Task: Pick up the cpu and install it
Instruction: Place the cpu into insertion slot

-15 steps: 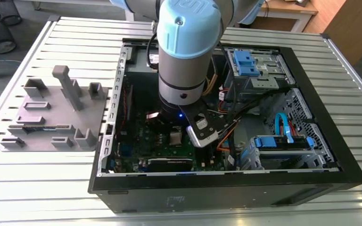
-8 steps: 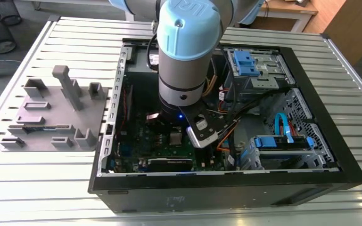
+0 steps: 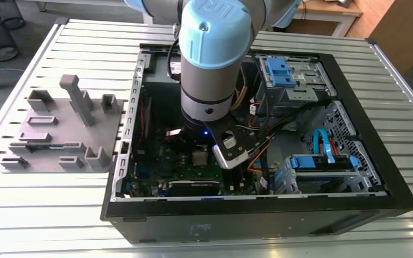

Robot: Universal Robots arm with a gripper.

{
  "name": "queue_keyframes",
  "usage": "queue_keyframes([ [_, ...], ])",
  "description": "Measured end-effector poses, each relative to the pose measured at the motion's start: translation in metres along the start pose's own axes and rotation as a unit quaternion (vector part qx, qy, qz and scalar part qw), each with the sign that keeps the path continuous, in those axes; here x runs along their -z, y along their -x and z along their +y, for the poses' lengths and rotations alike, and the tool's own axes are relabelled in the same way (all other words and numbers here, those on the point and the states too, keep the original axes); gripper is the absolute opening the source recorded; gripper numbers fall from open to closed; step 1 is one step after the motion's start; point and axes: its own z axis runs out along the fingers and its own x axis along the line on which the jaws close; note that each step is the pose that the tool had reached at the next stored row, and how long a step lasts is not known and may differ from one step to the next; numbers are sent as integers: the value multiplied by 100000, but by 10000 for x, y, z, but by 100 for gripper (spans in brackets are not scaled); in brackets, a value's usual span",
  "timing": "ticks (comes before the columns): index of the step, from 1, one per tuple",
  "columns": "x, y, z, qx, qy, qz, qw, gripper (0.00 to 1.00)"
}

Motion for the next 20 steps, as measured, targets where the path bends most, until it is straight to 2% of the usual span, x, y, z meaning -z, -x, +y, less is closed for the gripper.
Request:
queue_keyframes([
  [1, 0, 0, 0, 2, 3, -5, 100000, 46],
  [12, -34, 1, -1, 11, -5, -3, 100000, 46],
  [20, -37, 1, -1, 12, -15, -5, 100000, 46],
])
